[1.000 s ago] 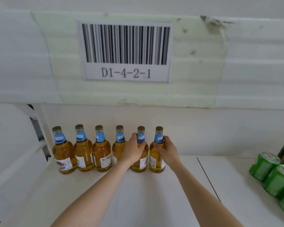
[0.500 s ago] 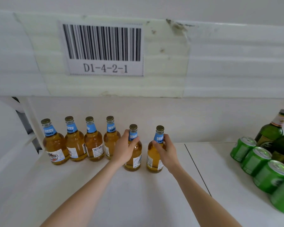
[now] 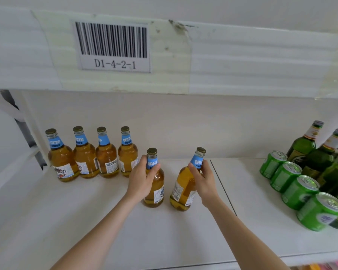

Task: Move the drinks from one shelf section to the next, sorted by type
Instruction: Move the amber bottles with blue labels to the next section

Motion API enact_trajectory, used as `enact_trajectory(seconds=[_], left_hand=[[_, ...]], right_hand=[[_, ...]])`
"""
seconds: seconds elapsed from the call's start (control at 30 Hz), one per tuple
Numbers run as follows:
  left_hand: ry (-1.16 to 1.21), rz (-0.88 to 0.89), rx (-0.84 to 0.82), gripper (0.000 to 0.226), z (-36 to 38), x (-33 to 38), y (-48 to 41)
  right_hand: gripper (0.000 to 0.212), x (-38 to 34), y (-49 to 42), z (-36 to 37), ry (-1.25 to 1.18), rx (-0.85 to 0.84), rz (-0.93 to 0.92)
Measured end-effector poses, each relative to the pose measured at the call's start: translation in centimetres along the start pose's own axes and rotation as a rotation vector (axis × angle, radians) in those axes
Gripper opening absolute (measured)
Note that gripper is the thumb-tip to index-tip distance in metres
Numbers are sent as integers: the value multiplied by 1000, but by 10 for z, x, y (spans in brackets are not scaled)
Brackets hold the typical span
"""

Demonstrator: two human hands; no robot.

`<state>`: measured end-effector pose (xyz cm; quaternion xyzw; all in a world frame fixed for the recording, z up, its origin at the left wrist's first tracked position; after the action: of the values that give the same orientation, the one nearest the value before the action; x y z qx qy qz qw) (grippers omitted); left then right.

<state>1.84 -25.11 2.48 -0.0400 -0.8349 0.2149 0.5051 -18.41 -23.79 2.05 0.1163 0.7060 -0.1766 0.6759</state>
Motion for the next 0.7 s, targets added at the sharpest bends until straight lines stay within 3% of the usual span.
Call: enact_trajectory(seconds=[0.23, 0.5, 0.7], left_hand=[[8, -38, 34, 25, 2, 13, 22], [-6, -47, 35, 25, 13, 35, 54], [-16, -39, 39, 20, 28, 63, 96]], right_hand=[[7, -5, 20, -24, -15, 9, -3], [24, -14, 41, -65, 3, 32, -12], [17, -25, 65, -113, -20, 7, -36]])
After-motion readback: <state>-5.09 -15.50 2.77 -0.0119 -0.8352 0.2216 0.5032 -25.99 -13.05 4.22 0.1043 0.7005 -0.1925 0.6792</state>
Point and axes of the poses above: each hand's wrist, its own y-axis away from the middle knuckle, its own z-axis out of the palm, x = y × z, the point moved 1 cm from there along -y, towards the middle knuckle, and after that the axes turned 9 degrees about x, right-handed, at the moved point
